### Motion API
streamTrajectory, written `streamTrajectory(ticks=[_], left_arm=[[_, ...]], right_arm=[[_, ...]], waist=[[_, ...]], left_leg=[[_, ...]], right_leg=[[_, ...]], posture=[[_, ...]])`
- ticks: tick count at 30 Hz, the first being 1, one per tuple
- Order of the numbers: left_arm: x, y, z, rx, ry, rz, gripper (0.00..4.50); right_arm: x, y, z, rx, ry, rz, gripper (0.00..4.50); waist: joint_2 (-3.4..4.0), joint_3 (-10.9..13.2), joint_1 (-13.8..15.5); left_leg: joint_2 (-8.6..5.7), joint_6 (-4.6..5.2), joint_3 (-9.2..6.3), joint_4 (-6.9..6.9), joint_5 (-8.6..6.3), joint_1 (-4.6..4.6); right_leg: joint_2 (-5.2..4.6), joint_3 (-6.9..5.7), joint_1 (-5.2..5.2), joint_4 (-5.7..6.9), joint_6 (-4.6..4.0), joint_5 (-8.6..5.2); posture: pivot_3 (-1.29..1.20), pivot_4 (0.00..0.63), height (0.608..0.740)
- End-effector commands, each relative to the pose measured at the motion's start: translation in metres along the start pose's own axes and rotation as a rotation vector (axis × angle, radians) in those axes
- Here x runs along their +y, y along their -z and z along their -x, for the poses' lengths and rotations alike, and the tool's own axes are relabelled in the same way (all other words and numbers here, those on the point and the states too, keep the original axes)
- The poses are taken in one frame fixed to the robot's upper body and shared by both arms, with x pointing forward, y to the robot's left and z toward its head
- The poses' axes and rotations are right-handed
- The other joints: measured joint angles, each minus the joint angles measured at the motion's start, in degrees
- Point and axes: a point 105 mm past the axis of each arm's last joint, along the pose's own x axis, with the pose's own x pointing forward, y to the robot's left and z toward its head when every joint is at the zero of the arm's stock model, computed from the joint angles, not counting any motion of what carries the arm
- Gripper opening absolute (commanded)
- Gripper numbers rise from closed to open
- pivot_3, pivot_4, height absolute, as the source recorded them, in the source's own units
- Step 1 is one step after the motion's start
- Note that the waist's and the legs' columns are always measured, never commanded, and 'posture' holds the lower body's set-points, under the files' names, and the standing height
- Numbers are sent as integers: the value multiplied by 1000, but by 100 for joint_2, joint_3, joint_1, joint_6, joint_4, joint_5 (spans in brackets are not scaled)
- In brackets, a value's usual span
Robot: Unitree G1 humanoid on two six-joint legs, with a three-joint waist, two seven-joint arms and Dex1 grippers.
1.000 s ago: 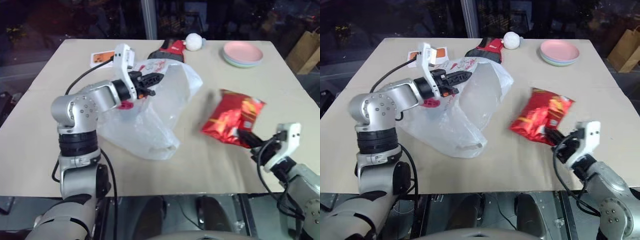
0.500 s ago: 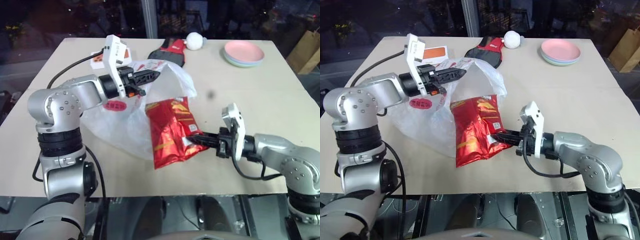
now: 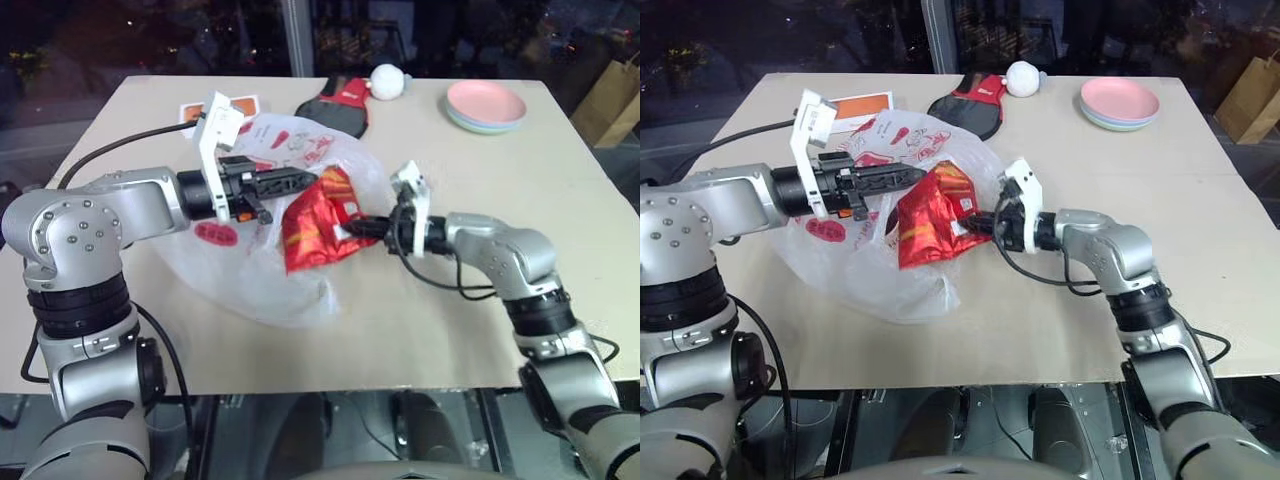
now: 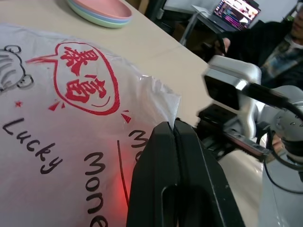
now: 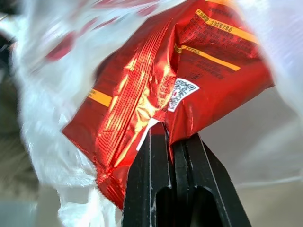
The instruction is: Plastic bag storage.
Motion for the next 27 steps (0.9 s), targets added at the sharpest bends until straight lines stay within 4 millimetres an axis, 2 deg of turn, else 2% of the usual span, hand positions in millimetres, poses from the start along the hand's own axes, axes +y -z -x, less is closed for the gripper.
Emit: streamTrajectory(ticks=[1, 4, 7, 8, 9, 12, 17, 18, 20, 22, 23, 25, 27], left_arm=[[4, -15, 0, -78, -40, -24, 0], [6, -16, -4, -98, -57, -15, 0], [6, -15, -4, -101, -59, -7, 0], [6, -14, -5, -101, -58, -1, 0], [7, -13, -5, -102, -60, 2, 0], [8, -12, -4, -111, -70, 11, 0], [13, -13, -4, -135, -94, 20, 0], [14, -13, -5, -138, -97, 23, 0], [16, -12, -5, -141, -103, 24, 0], [17, -13, -6, -151, -111, 26, 0], [18, -14, -6, -154, -114, 26, 0], [18, -15, -6, -158, -115, 25, 0], [17, -16, -6, -160, -115, 22, 0]], right_arm=[[23, -16, -26, -50, -24, 25, 21], [51, -11, -63, -48, -63, 26, 21], [74, -5, -84, -51, -122, 21, 21], [78, -4, -90, -59, -117, 30, 571], [73, -8, -90, -89, -72, 50, 849], [53, -13, -76, -109, 32, 146, 2233], [34, -17, -32, -106, 71, 278, 2233], [32, -20, -21, -111, 90, 323, 2466], [27, -25, -6, -112, 158, 404, 3101], [22, -23, 7, -72, 228, 492, 4148], [21, -22, 13, -61, 248, 507, 4447], [18, -25, 20, -69, 288, 506, 4447], [8, -31, 25, -81, 368, 511, 4447]], waist=[[0, 0, -2], [0, 0, -39], [0, 0, -37], [0, 0, -28], [0, 0, 1], [-5, -3, 46], [-6, -3, 30], [-5, -3, 18], [-3, -1, -16], [-2, -1, -46], [-2, -1, -50], [-3, -1, -33], [-3, -1, -30]], left_leg=[[0, 0, -1, 0, 0, 0], [1, -1, 3, -2, 0, 0], [1, -2, 3, -5, -1, 0], [0, -2, 3, -5, -1, 0], [-1, -3, 4, -5, -1, 0], [-9, -4, -1, 1, -2, -2], [-9, -5, -3, 4, -1, -2], [-6, -5, -3, 3, -1, -2], [-3, -5, -3, 0, -1, -2], [1, -5, 3, -3, -1, -1], [1, -5, 3, -4, -1, 0], [2, -5, 3, -5, -1, 1], [0, -4, 7, -4, -1, 0]], right_leg=[[0, 0, 0, 1, -1, 0], [2, 9, -9, 8, -4, 2], [4, 12, -18, 16, -10, 5], [4, 11, -17, 16, -10, 5], [3, 12, -16, 15, -9, 5], [-4, 5, -8, 11, -8, 6], [-3, 3, -2, 6, -8, 7], [-1, 3, -4, 6, -8, 7], [2, 3, -7, 8, -9, 6], [5, 11, -15, 13, -10, 6], [5, 11, -16, 15, -10, 5], [5, 11, -15, 15, -11, 5], [3, 15, -14, 14, -10, 5]], posture=[[0, 150, 740], [0, 150, 740], [0, 150, 740], [0, 150, 740], [0, 150, 740], [0, 150, 740], [0, 150, 740], [0, 150, 740], [0, 150, 740], [0, 150, 740], [0, 150, 740], [0, 150, 740], [0, 150, 740]])
